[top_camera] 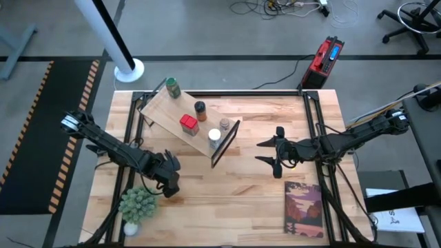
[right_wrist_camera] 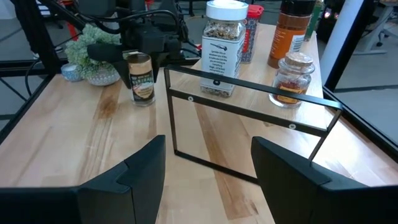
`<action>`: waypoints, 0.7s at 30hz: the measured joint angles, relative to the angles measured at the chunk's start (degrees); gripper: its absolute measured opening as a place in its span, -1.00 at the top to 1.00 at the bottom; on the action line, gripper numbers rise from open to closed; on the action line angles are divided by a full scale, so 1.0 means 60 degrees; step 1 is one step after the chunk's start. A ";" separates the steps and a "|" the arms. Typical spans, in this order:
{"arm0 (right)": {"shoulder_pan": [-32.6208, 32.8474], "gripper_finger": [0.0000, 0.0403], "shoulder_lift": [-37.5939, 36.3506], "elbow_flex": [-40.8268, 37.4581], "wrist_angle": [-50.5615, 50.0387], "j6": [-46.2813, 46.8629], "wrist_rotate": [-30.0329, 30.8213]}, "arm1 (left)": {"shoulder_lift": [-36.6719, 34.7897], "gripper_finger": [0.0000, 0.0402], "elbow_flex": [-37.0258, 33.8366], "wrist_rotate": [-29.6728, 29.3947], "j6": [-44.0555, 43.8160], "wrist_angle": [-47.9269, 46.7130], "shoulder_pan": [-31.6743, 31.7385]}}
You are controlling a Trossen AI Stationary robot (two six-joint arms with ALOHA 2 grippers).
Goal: Shelf spices
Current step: Put the gold seasoning bottle on the shelf
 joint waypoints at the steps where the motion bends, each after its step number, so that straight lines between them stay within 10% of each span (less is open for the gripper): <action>1: 0.0000 -0.06 0.0000 0.0000 0.0000 0.0000 0.0000 | -0.0007 -0.32 0.0000 -0.0001 -0.0003 -0.0003 0.0000; 21: 0.0000 -0.06 0.0000 0.0000 0.0007 0.0000 0.0000 | 0.0019 -0.31 0.1202 0.0593 0.0765 -0.1497 0.0267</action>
